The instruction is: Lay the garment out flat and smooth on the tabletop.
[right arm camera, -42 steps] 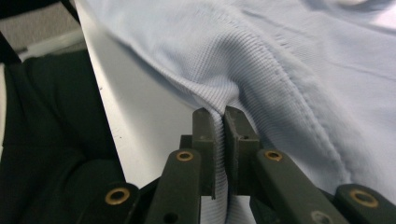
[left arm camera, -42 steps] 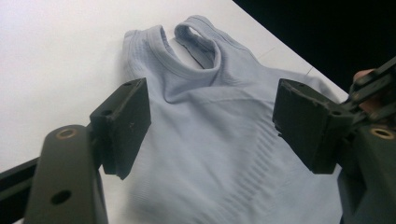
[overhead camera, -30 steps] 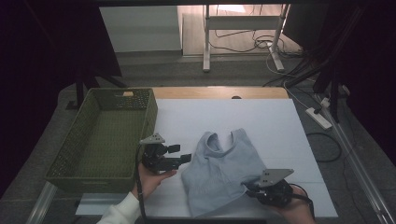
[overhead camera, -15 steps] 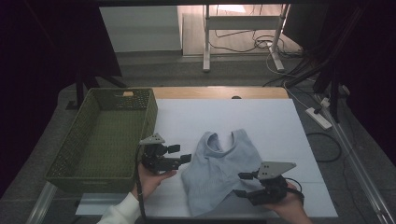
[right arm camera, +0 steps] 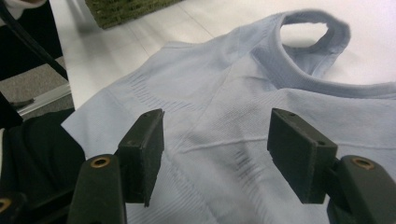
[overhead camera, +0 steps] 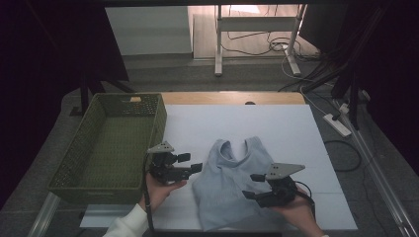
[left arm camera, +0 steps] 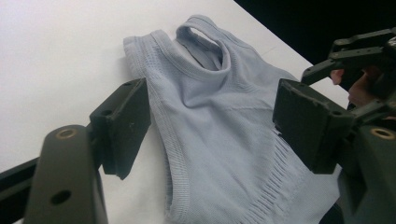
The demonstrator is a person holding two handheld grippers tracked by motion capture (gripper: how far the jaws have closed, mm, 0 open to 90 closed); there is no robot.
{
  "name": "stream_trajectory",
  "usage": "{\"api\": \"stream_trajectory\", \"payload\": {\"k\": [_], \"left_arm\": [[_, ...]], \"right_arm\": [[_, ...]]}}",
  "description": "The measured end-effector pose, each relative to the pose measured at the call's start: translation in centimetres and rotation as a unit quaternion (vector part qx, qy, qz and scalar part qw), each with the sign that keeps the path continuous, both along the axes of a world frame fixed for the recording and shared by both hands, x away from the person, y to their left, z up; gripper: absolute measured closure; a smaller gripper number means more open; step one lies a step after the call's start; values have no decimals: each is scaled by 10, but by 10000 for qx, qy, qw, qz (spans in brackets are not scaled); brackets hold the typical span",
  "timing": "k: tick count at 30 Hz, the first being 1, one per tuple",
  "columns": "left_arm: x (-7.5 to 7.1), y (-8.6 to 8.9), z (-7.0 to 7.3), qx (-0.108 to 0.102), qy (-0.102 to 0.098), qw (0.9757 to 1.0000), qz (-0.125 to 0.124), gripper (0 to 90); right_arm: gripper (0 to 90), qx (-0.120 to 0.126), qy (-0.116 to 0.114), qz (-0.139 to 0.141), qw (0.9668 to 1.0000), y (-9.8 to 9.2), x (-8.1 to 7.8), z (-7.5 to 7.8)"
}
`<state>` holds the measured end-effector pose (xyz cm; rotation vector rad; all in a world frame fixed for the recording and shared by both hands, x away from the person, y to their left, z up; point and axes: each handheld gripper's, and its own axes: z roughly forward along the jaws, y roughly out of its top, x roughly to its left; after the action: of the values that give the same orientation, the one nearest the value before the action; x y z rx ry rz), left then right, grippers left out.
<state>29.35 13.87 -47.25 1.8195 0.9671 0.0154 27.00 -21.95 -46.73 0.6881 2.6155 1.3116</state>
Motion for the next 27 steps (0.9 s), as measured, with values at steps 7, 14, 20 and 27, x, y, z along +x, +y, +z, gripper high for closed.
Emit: {"api": "stream_trajectory", "payload": {"k": [7,14,20,27], "left_arm": [[0,1,0,7,5,10000,8,274],[0,1,0,1,5,10000,4,274],[0,-1,-1,20,10,10000,-11,274],[0,-2,-2,44,11,10000,-27,274]], "right_arm": [[367,-110,-14,-14,9999,10,4,-5],[366,-129,5,-84,9999,15,8,-7],[355,-295,80,-112,9995,21,11,-11],[360,-761,205,-277,9965,34,20,-25]]}}
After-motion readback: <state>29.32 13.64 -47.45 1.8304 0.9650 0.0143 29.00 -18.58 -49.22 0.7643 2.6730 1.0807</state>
